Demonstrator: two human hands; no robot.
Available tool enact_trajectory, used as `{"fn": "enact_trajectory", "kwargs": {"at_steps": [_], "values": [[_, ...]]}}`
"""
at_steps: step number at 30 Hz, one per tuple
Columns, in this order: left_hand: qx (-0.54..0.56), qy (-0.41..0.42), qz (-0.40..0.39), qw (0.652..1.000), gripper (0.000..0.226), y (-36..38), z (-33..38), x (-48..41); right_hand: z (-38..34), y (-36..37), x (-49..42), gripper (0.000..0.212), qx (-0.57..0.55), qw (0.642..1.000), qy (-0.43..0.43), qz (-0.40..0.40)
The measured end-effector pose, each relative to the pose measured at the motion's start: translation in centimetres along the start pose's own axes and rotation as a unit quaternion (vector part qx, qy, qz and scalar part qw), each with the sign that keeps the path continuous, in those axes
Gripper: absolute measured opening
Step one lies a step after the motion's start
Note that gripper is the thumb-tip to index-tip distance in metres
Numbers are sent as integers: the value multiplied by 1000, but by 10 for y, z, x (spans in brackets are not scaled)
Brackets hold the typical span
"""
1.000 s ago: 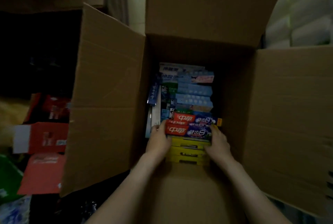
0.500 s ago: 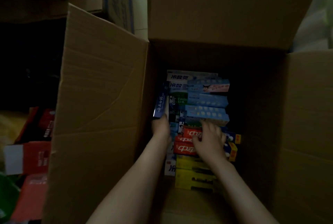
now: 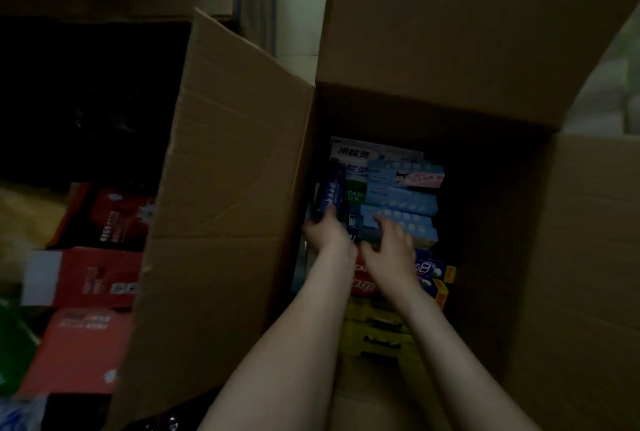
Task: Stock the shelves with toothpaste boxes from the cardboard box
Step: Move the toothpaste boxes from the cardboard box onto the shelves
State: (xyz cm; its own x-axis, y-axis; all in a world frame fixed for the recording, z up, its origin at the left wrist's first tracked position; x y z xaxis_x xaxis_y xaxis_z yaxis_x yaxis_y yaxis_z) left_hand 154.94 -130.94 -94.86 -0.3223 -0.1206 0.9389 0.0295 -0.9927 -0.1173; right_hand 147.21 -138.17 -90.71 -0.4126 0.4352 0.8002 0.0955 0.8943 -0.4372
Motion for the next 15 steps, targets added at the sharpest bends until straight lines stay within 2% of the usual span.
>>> {"fn": "enact_trajectory", "kwargs": {"at_steps": [3, 7, 9, 11, 15], "values": [[-60, 60, -43, 995, 35, -7, 21, 63, -37, -30, 37, 67, -16, 998, -60, -20], [-76, 111, -147, 980, 27, -26, 70, 184, -103, -87, 116, 83, 157, 974, -163, -12], [-48, 124, -217, 967, 31, -42, 98, 243, -142, -119, 164, 81, 228, 948, -222, 31], [-39, 140, -244, 959, 34, -67, 127, 297, -183, -149, 213, 71, 285, 914, -282, 66], [-14, 170, -291, 942, 22, -122, 176, 392, -258, -179, 299, 55, 392, 840, -370, 61]]}}
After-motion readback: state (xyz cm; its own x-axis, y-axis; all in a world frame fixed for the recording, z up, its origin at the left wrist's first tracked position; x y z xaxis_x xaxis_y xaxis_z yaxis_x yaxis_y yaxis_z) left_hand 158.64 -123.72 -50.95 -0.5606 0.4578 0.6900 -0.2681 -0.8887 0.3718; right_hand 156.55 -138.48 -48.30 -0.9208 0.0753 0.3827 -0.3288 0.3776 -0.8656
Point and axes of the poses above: each hand's wrist, its own x-axis away from the middle knuckle, its own y-axis out of the palm, z = x × y, the point moved 5 cm from there along -x, towards the middle knuckle, and after that the axes turned 9 degrees about -z, right-handed, at the moved point
